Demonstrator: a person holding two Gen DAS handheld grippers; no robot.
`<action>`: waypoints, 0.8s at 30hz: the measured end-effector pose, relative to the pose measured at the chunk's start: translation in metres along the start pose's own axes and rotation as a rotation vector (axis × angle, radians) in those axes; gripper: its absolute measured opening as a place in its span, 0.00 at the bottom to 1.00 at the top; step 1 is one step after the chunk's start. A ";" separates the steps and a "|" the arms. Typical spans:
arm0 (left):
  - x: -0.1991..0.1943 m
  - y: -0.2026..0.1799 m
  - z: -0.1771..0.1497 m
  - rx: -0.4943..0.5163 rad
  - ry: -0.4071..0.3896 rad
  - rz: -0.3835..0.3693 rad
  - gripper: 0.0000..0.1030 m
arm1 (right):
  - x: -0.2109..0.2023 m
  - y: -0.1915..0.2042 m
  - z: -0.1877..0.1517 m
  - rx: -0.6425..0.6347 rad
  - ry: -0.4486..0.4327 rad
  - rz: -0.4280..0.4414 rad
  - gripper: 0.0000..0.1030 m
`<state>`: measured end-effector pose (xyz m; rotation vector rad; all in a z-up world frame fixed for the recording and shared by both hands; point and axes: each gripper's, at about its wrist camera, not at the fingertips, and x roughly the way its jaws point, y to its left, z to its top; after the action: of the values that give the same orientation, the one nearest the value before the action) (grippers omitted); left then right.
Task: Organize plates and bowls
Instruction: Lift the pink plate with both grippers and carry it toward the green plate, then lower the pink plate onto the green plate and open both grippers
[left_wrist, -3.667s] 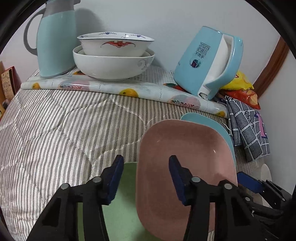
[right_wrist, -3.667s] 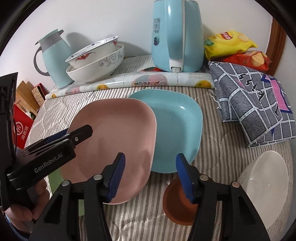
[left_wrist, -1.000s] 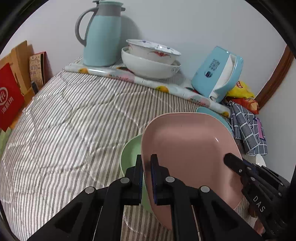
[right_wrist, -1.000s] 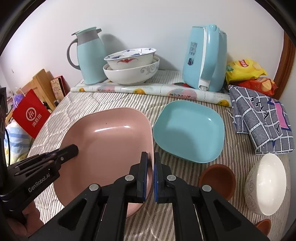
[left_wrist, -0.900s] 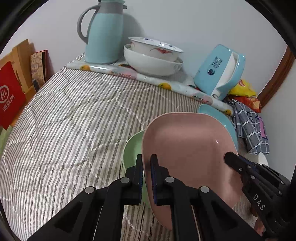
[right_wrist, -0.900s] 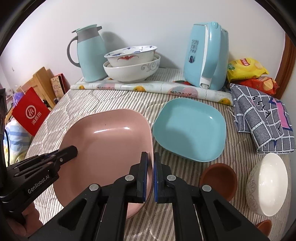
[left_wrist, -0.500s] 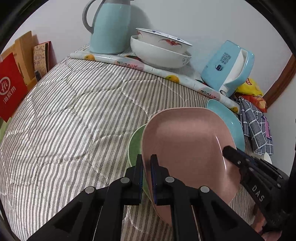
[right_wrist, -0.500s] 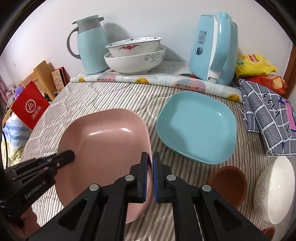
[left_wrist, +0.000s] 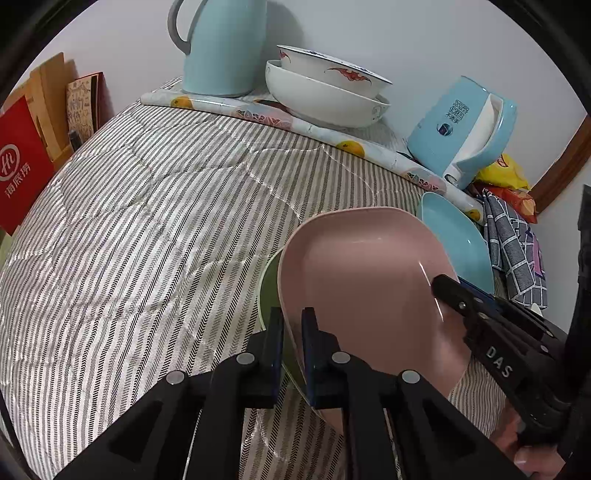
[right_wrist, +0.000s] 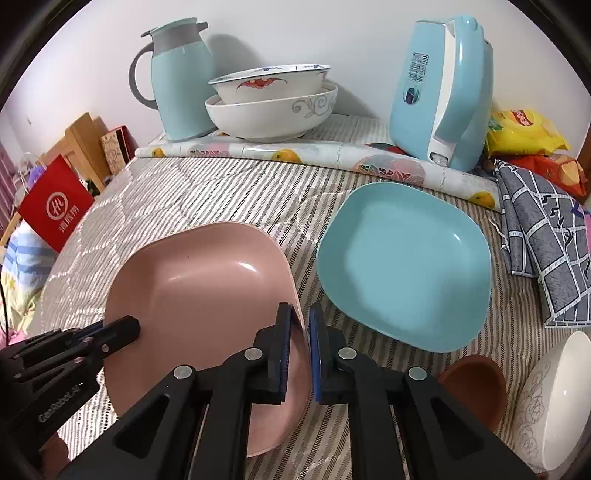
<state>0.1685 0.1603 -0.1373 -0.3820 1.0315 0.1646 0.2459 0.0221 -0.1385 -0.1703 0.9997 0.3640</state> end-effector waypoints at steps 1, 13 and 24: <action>0.000 0.000 0.000 0.003 0.003 -0.004 0.12 | 0.000 0.000 0.000 0.000 0.000 -0.001 0.11; -0.012 -0.009 -0.008 0.040 0.006 -0.015 0.40 | -0.012 -0.008 -0.007 0.048 -0.028 0.008 0.31; -0.029 -0.016 -0.014 0.044 -0.015 -0.024 0.48 | -0.040 -0.024 -0.023 0.104 -0.047 -0.003 0.48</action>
<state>0.1480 0.1414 -0.1151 -0.3523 1.0143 0.1230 0.2171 -0.0159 -0.1179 -0.0692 0.9697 0.3111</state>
